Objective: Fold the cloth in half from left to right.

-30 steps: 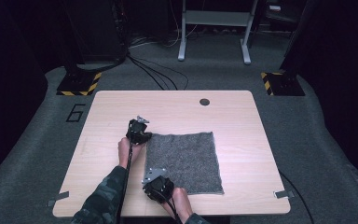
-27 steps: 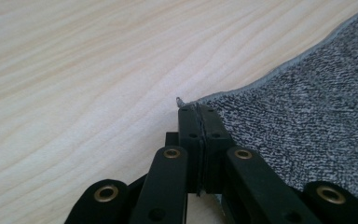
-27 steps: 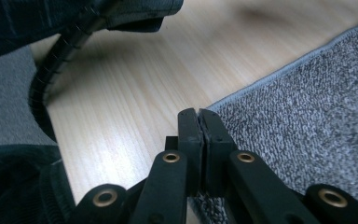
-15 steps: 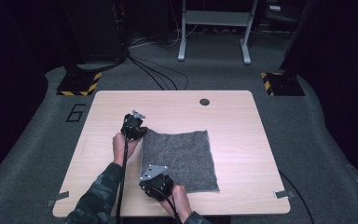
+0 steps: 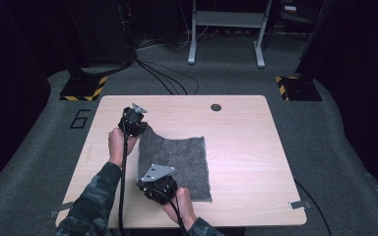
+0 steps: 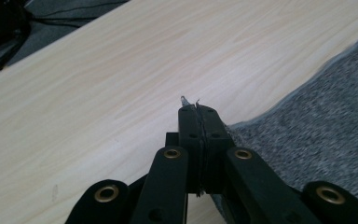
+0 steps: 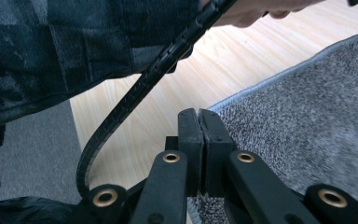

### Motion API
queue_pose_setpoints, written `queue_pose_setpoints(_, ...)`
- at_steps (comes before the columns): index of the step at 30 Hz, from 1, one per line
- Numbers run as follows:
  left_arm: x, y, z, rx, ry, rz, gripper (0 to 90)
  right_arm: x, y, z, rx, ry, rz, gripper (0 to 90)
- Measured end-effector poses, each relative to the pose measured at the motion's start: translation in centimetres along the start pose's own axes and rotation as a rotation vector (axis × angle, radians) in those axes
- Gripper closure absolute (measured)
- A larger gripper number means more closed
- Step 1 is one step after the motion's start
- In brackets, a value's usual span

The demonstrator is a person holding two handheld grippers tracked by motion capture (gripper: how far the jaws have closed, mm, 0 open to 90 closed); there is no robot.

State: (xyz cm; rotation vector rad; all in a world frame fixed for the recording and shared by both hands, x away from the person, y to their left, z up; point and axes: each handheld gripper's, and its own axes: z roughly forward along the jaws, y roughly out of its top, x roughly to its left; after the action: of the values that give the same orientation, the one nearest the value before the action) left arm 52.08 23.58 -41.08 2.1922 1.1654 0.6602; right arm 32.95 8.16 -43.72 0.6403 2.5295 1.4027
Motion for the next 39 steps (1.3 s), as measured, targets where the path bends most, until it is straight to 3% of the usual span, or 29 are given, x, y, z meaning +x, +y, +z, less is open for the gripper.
queue_pose_setpoints(2,-0.4,0.7,-0.2,0.001,0.009,0.026,89.5,0.0,-0.1,-0.4,-0.005,-0.004,-0.001,88.9)
queue_pose_setpoints(10,-3.6,3.0,1.2,-0.012,-0.033,0.071,89.4,-1.0,-1.7,-2.8,-0.006,-0.052,0.042,88.8)
queue_pose_setpoints(22,-7.3,4.8,4.0,-0.027,-0.116,0.082,89.4,-2.8,-4.8,-5.5,0.023,-0.123,0.101,88.8)
queue_pose_setpoints(34,-10.1,6.1,5.8,-0.039,-0.154,0.11,89.4,-4.2,-7.2,-7.5,0.058,-0.172,0.159,88.6)
queue_pose_setpoints(39,-11.0,6.2,6.9,-0.021,-0.166,0.117,89.4,-5.1,-8.3,-8.2,0.069,-0.194,0.191,88.5)
